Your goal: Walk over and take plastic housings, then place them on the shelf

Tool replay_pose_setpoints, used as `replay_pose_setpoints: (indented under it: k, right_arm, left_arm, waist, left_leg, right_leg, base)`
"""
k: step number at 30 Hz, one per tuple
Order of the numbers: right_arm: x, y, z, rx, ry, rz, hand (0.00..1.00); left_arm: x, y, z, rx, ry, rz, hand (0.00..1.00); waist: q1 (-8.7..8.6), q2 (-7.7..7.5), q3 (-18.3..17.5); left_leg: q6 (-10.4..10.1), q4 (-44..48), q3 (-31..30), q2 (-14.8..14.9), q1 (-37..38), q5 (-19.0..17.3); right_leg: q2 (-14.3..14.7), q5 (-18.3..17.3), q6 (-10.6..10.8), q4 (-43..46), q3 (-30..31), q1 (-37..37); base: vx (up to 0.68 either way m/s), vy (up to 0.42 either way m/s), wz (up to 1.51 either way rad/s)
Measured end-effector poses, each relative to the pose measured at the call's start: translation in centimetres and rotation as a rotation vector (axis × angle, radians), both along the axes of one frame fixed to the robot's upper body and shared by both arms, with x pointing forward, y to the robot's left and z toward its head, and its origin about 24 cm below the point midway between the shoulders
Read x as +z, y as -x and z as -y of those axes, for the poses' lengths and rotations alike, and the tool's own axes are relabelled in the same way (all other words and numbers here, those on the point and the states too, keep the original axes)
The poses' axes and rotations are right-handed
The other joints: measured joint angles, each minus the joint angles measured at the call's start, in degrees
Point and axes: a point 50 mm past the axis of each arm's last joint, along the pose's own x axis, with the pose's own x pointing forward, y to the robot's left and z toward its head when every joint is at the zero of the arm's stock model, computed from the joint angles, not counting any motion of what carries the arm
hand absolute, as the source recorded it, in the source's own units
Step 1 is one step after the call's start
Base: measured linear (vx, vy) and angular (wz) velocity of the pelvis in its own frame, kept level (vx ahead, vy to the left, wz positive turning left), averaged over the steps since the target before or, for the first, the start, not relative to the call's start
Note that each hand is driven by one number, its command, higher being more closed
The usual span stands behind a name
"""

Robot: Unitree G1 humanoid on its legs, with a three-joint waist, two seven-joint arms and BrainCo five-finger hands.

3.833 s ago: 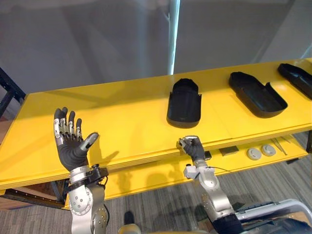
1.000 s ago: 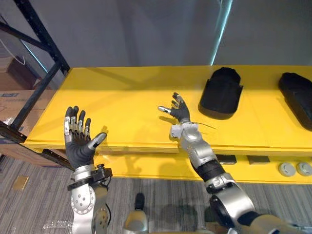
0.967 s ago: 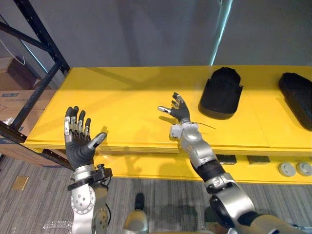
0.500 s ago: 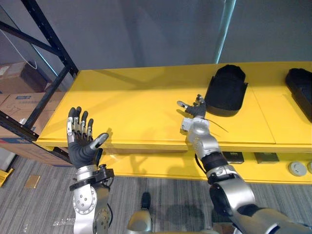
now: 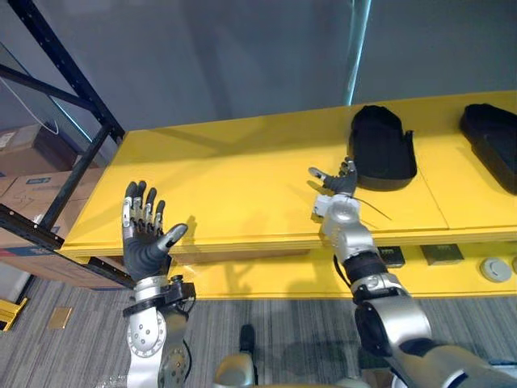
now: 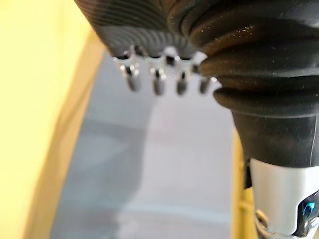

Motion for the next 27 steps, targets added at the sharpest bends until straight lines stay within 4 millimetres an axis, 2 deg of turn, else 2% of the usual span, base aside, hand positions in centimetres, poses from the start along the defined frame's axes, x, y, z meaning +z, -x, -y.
replay_pose_setpoints:
  k: [15, 27]
  right_arm:
    - [0.02, -0.14, 0.23, 0.060, 0.005, 0.005, 0.00]
    - [0.14, -0.18, 0.67, 0.051, 0.022, 0.007, 0.00]
  left_arm:
    - [-0.33, -0.62, 0.15, 0.000, 0.003, -0.018, 0.00]
    - [-0.47, -0.69, 0.25, -0.007, 0.004, -0.034, 0.00]
  waist:
    - [-0.08, -0.16, 0.1]
    - [-0.09, -1.20, 0.8]
  left_leg:
    - [0.0, 0.0, 0.4, 0.1, 0.4, 0.0]
    - [0.0, 0.0, 0.6, 0.1, 0.5, 0.0]
  right_leg:
    - [0.0, 0.0, 0.0, 0.0, 0.4, 0.0]
    - [0.0, 0.1, 0.1, -0.2, 0.6, 0.0]
  base:
    - [0.00, -0.001, 0.00]
    - [0.00, 0.000, 0.00]
